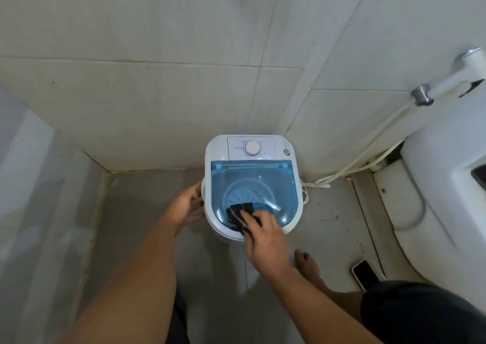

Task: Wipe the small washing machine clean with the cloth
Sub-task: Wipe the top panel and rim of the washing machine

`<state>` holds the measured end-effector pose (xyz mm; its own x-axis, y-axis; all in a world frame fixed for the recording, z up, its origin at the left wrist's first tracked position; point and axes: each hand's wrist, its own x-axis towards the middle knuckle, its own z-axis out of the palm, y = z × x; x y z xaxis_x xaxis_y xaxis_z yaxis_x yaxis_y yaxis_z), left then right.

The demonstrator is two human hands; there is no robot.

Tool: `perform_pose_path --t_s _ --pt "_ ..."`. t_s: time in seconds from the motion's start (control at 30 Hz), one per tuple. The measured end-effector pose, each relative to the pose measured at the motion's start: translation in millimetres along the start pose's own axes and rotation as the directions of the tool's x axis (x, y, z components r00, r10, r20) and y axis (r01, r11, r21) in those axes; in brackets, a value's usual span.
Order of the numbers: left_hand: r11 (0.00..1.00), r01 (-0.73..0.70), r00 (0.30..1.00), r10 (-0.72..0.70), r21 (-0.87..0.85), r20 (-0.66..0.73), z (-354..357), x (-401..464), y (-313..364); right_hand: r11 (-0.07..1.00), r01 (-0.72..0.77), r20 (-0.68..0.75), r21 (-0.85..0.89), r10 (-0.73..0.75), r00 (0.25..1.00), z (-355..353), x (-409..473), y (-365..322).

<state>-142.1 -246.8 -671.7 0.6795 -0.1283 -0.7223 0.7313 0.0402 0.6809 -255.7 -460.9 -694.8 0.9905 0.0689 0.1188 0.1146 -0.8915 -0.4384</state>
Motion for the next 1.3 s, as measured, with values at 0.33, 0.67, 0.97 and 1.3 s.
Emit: perform_pose_path --t_s 0.33,0.67,0.97,1.3 --pt "0.994 0.029 1.000 -0.030 -0.108 -0.004 -2.2 1.7 -0.7 0.967 -0.093 -0.167 0.237 0.135 0.977 -68.2 71.4 51.0" --pt "0.999 0.009 1.000 -0.009 -0.031 0.027 -0.1 0.1 0.3 0.930 -0.352 -0.161 -0.107 0.333 0.929 -35.7 106.6 54.1" --pt "0.986 0.069 0.994 -0.055 -0.152 0.094 -14.9 10.0 -3.3 0.986 0.116 0.378 0.118 -0.153 0.913 -32.4 134.9 -12.1" --pt "0.994 0.039 0.994 -0.028 -0.104 0.101 -10.3 11.1 -4.6 0.903 -0.416 0.019 -0.104 0.420 0.907 -64.0 142.7 58.6"
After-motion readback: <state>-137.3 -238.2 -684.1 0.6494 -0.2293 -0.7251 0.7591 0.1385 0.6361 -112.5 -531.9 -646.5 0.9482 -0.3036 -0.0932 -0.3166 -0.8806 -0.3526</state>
